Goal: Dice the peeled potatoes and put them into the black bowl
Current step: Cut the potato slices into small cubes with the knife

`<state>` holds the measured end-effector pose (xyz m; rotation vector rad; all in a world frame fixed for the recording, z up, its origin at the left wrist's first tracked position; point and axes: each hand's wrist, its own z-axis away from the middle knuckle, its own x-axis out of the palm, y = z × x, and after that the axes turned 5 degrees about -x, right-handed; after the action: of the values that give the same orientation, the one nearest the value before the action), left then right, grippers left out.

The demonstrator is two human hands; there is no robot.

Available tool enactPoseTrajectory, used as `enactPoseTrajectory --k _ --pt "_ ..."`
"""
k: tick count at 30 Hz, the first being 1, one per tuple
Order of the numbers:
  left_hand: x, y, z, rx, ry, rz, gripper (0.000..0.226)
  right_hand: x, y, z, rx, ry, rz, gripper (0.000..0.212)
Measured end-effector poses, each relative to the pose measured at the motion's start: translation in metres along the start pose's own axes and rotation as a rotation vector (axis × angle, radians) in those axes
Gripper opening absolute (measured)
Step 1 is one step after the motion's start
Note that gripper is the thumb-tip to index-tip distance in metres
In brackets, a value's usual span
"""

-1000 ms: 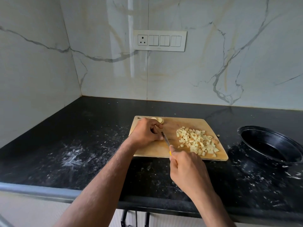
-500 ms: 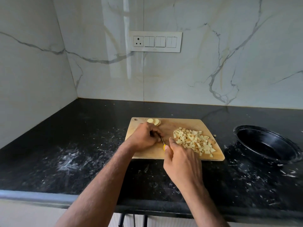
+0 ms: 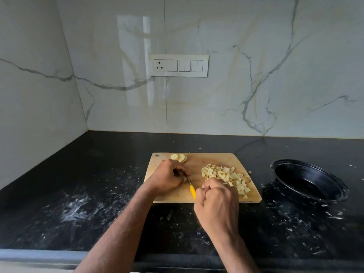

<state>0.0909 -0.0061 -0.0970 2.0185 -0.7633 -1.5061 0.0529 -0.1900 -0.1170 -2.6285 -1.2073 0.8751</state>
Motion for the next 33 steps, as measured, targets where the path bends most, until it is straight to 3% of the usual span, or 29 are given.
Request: enactPoseTrajectory --k 2,6,10,20,24,29,33 --pt "0.000 0.001 0.000 0.001 0.002 -0.002 0.025 -0.002 0.000 0.000 0.013 -0.015 -0.022 0.039" --pt "-0.001 0.002 0.001 0.011 0.008 -0.012 0.028 -0.003 -0.004 0.001 -0.045 -0.232 0.048 0.030" --pt "0.000 0.002 0.001 0.025 0.021 -0.015 0.029 -0.001 -0.008 0.007 -0.065 -0.407 0.170 0.040" --pt "0.000 0.003 0.002 0.023 0.032 -0.026 0.027 -0.023 0.004 0.013 -0.091 -0.535 0.038 0.037" --pt "0.000 0.005 0.003 -0.003 0.032 -0.035 0.023 -0.040 0.011 0.015 -0.058 -0.472 -0.067 0.034" --pt "0.002 0.011 0.005 -0.008 0.030 -0.014 0.017 -0.041 0.020 0.017 0.137 -0.182 -0.198 0.027" --pt "0.000 0.008 0.004 -0.026 0.028 0.004 0.014 -0.040 0.016 0.010 0.151 -0.198 -0.164 0.031"
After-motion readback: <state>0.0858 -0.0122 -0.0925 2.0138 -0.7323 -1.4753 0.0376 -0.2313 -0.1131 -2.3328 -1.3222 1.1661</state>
